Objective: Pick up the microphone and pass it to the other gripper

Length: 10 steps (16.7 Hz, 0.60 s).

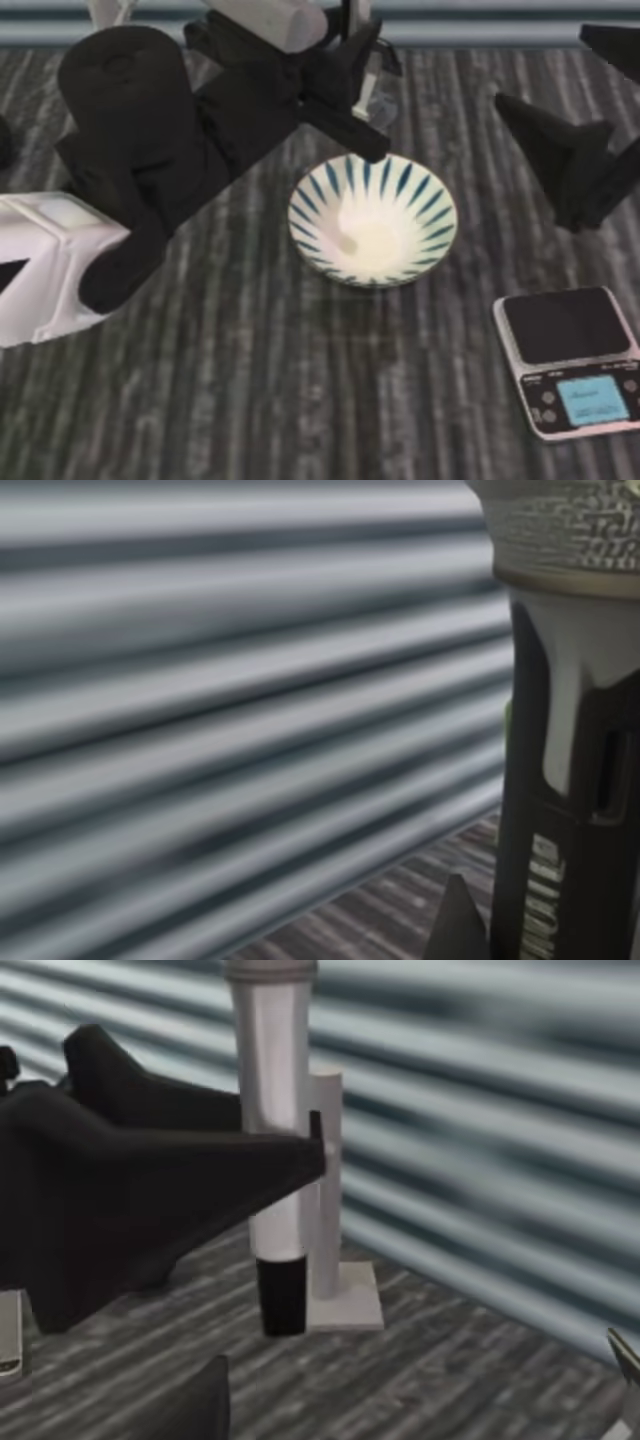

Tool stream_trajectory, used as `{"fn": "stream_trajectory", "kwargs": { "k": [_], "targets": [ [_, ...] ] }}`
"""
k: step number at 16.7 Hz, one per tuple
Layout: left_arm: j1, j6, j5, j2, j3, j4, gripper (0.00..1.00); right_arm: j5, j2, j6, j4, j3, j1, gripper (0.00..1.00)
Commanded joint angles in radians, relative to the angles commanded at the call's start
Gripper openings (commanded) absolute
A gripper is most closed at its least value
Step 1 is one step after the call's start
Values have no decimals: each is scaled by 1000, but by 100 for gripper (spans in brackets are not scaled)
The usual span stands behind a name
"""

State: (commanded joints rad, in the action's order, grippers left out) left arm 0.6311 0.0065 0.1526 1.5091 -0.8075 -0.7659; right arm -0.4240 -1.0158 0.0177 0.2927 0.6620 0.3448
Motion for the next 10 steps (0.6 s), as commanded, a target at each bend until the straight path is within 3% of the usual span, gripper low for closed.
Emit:
{"fn": "stream_trajectory", "kwargs": {
  "k": [5,10],
  "targets": [
    [0,0,0,0,0,0,0,-93,-202,6,73,153,76,100],
    [0,0,0,0,0,0,0,-101,-220,7,81,168,83,100]
  ]
}}
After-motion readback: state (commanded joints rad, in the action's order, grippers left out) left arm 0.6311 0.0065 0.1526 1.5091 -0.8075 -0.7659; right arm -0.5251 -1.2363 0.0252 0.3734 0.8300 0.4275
